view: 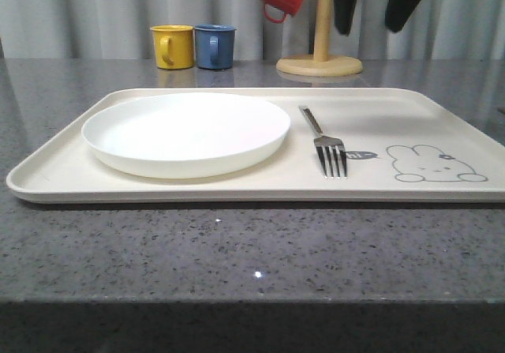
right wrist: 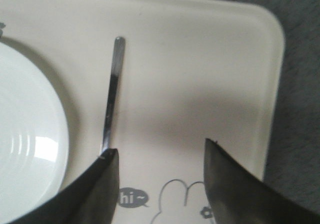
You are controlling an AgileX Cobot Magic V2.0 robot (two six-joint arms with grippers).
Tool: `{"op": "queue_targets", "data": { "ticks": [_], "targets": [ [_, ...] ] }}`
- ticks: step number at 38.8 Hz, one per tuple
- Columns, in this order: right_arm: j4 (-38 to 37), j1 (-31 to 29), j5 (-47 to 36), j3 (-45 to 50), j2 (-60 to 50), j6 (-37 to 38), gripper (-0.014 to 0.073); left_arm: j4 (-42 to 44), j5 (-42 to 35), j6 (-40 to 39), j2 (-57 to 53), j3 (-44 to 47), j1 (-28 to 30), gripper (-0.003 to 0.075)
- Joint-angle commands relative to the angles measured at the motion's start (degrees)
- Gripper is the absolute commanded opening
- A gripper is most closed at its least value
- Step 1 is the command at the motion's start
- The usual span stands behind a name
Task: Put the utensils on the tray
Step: 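Lower the fork onto the tray beside the plate and release, then reach the right gripper to the steel chopsticks and grasp them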
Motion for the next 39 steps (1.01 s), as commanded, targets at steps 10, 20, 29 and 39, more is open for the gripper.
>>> {"op": "queue_targets", "data": {
  "ticks": [10, 20, 29, 39],
  "targets": [
    [-2.4, -14.0, 6.5, 3.3, -8.3, -12.7, 0.0412, -0.5, -5.0, -0.5, 0.7, -1.5, 0.1, -0.0018],
    [4.8, -25.3, 0.4, 13.8, -10.5, -17.9, 0.0335, -0.5, -5.0, -0.5, 0.7, -1.5, 0.1, -0.0018],
    [7.8, -30.9, -2.6, 19.3, -9.8, -22.6, 0.0334, -0.5, -5.0, -0.5, 0.7, -1.5, 0.1, -0.0018],
    [11.7, -31.7, -3.8, 19.7, -5.2, -25.9, 0.0334, -0.5, -5.0, -0.5, 0.7, -1.5, 0.1, -0.0018]
  ]
}}
